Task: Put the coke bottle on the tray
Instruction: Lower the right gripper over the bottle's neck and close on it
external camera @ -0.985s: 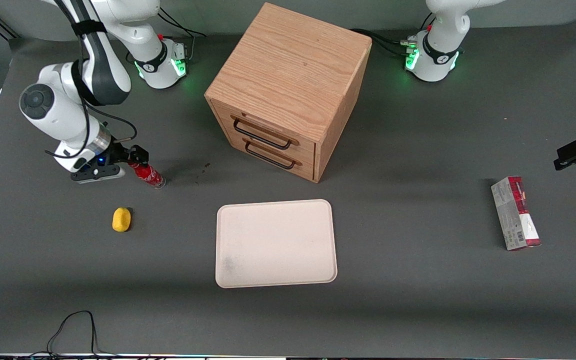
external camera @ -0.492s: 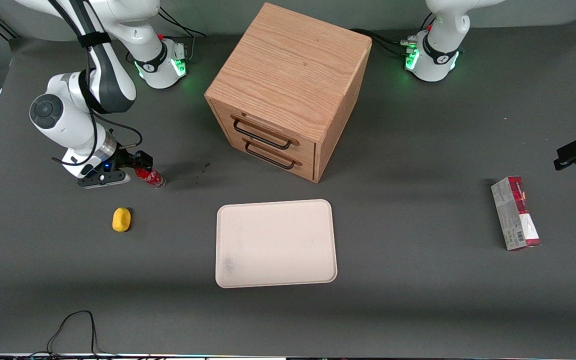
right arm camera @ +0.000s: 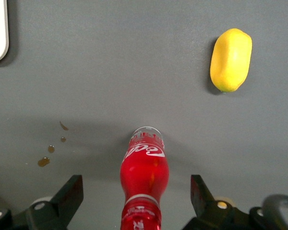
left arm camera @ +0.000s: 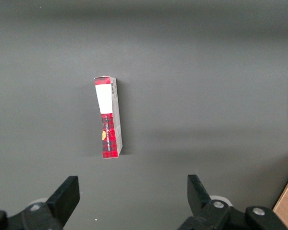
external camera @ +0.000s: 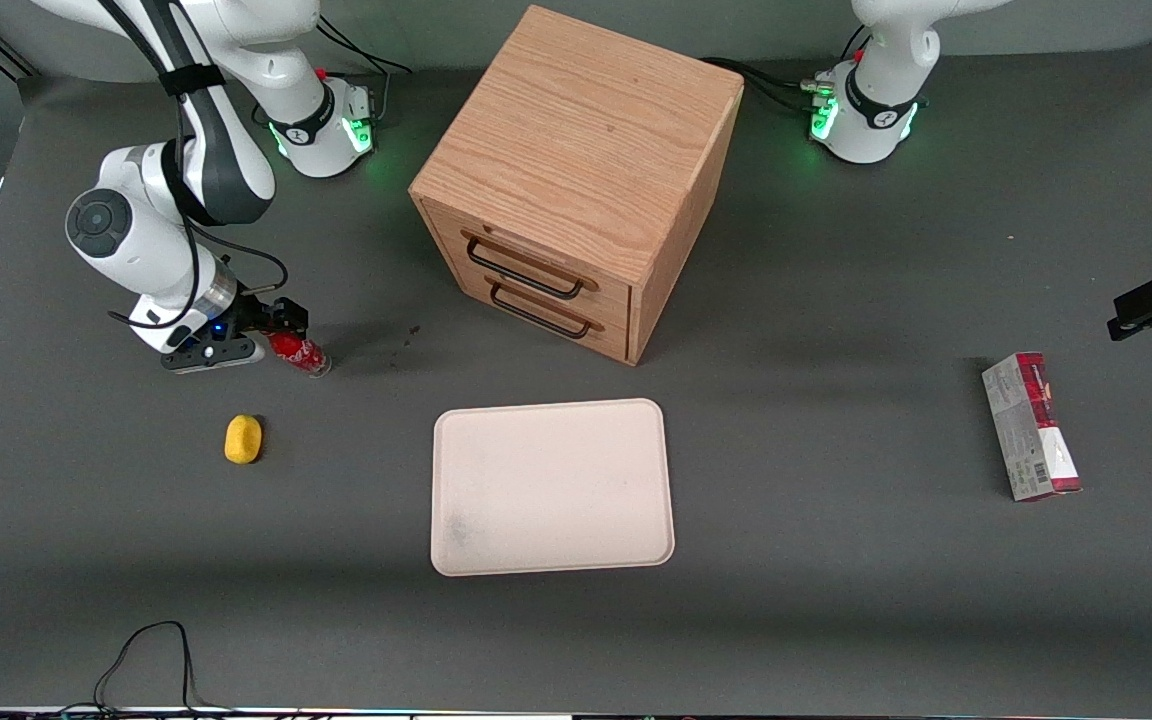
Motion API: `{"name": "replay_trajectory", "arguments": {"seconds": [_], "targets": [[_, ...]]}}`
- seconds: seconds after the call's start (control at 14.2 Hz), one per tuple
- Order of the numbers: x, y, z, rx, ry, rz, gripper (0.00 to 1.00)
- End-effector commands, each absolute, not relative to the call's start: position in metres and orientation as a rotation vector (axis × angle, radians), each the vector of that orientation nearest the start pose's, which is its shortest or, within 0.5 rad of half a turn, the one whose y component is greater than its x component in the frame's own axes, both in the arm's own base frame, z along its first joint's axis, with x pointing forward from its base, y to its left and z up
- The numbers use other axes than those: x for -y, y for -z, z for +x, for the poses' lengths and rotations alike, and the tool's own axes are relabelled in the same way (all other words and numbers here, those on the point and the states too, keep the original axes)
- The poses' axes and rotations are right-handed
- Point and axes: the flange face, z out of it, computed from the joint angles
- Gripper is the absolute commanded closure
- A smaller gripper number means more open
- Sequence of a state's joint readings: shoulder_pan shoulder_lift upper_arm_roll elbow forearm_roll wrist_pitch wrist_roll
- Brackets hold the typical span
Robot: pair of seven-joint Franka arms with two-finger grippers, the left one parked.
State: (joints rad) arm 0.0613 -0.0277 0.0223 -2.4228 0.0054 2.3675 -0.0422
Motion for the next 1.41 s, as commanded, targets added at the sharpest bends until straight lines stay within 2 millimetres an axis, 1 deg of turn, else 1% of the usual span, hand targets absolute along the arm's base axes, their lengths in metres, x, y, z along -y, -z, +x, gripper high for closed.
{"name": "replay_trajectory", "arguments": {"seconds": [0.0, 0.14, 0.35, 0.49, 0.63, 0.7, 0.91, 1.06, 1.13, 1.27, 1.34], "targets": [[-0.04, -0.324, 0.468, 0.181, -0.031, -3.133, 0.02], [-0.039, -0.325, 0.465, 0.181, -0.034, -3.133, 0.12], [-0.039, -0.326, 0.464, 0.181, -0.051, -3.133, 0.42], [-0.038, -0.328, 0.462, 0.179, -0.067, -3.133, 0.68], [-0.038, -0.333, 0.461, 0.177, -0.065, -3.133, 0.98], [-0.038, -0.332, 0.461, 0.177, -0.072, -3.133, 1.0], [-0.038, -0.332, 0.461, 0.179, -0.072, -3.133, 1.0], [-0.038, -0.335, 0.462, 0.181, -0.075, -3.134, 1.0], [-0.038, -0.339, 0.462, 0.179, -0.091, -3.134, 1.0], [-0.038, -0.366, 0.47, 0.179, -0.106, -3.133, 1.0], [-0.039, -0.386, 0.478, 0.177, -0.135, -3.133, 1.0]]}}
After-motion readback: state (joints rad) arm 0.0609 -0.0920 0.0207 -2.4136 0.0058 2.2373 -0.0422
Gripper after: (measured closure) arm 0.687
